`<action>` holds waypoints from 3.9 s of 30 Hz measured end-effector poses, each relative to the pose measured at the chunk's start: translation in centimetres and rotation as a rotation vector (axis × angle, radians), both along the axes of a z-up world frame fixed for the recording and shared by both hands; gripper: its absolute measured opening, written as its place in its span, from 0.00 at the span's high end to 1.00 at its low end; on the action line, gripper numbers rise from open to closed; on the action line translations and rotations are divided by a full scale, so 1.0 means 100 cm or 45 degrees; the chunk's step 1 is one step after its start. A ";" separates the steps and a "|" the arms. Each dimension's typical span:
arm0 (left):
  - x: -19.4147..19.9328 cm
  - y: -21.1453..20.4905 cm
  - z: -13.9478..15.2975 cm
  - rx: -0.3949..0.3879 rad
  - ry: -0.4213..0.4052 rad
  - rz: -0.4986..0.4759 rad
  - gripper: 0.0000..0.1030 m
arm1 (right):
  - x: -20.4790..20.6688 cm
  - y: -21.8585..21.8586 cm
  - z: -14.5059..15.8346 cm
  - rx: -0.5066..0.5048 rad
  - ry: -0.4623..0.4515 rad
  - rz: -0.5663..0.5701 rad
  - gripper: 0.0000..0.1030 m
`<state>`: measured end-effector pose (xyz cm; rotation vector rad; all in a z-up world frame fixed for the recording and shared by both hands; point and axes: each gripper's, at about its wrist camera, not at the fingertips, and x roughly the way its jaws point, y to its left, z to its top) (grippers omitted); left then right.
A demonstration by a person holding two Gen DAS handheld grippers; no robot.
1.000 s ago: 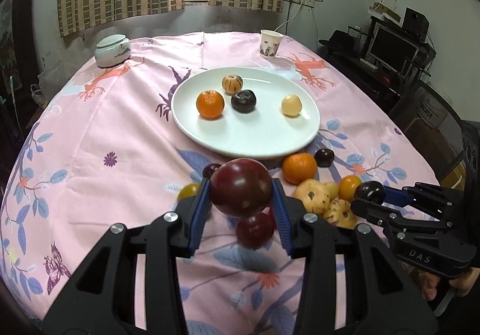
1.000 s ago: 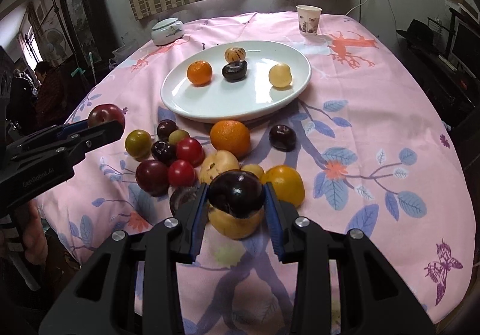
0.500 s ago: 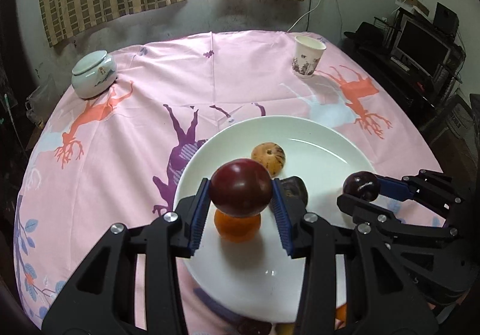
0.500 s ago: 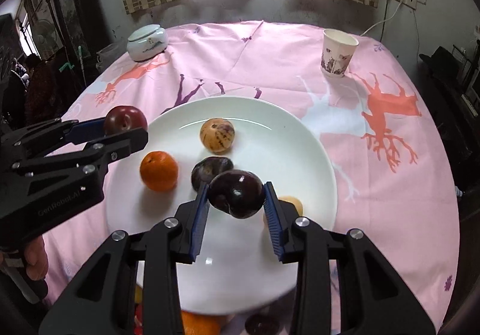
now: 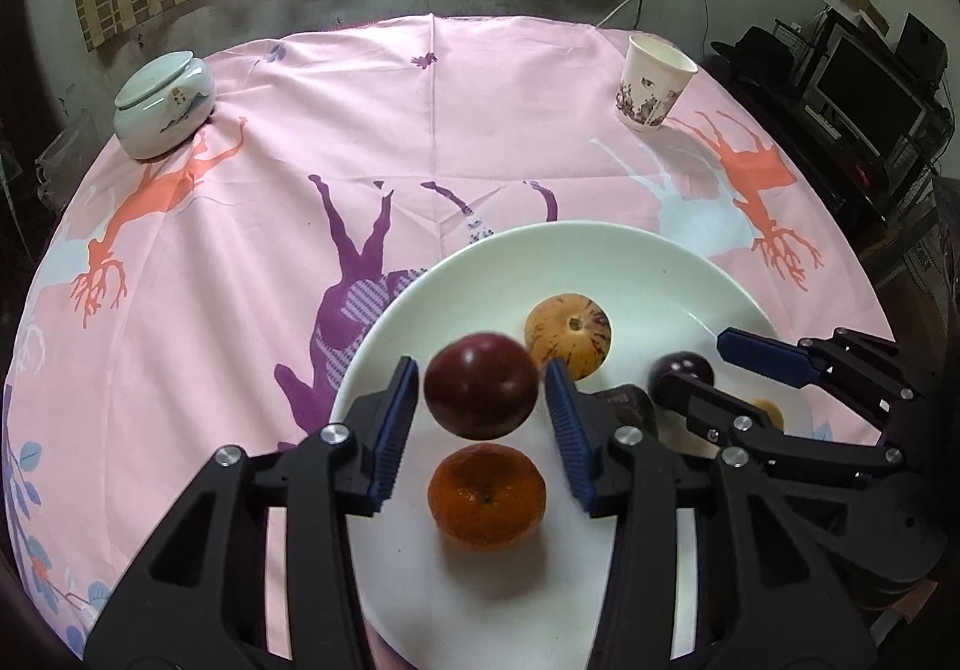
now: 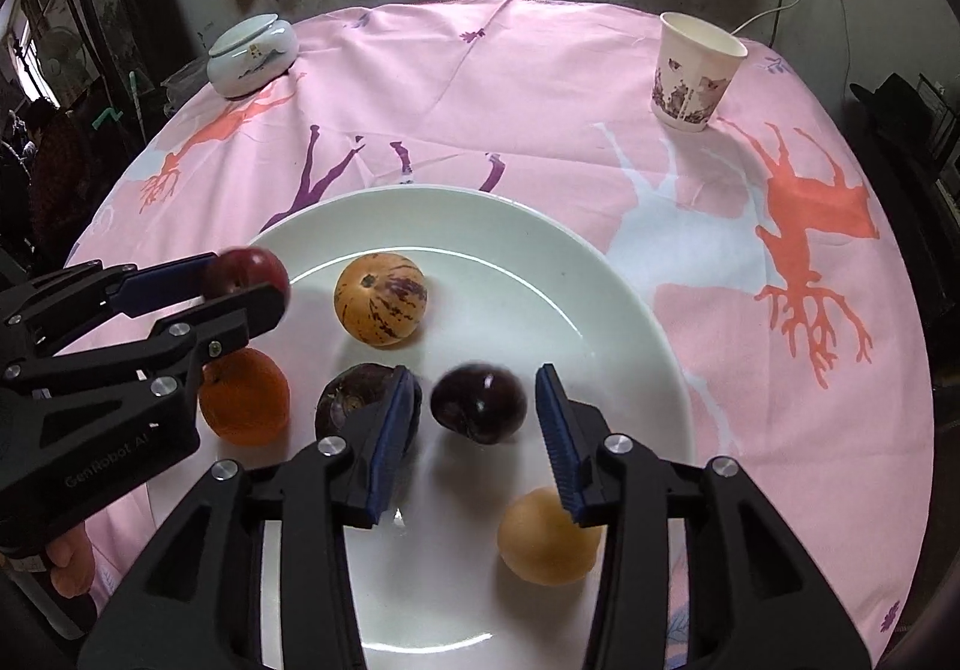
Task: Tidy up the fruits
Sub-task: 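Carry both plums onto the white plate and open both grippers, then withdraw both grippers from the plate toward the fruit cluster, then grasp the large pale yellow fruit with the right gripper while the left grasps a dark red plum, then carry both fruits onto the white plate and open both grippers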
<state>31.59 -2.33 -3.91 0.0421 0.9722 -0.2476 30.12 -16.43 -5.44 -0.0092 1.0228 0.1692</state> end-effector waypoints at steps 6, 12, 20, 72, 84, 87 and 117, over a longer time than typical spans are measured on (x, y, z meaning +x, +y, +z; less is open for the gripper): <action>-0.053 0.023 0.050 -0.082 -0.145 0.019 0.13 | -0.044 -0.010 0.040 -0.059 -0.135 0.003 0.39; -0.159 0.045 0.069 -0.049 -0.332 0.042 0.02 | -0.138 -0.021 0.053 -0.021 -0.167 -0.009 0.37; -0.276 0.054 0.014 -0.059 -0.279 0.046 0.02 | -0.274 -0.015 0.022 0.069 -0.212 -0.059 0.37; -0.262 0.018 -0.053 0.028 -0.081 -0.067 0.40 | -0.294 -0.029 -0.024 0.176 -0.123 -0.184 0.56; -0.252 0.010 -0.053 -0.038 -0.053 -0.077 0.63 | -0.305 -0.039 -0.021 0.229 -0.121 -0.187 0.56; -0.264 0.018 -0.044 -0.086 -0.066 -0.073 0.63 | -0.306 -0.033 -0.016 0.230 -0.142 -0.172 0.56; -0.285 0.042 -0.009 -0.135 -0.179 -0.098 0.63 | -0.297 0.009 -0.008 0.184 -0.137 -0.076 0.56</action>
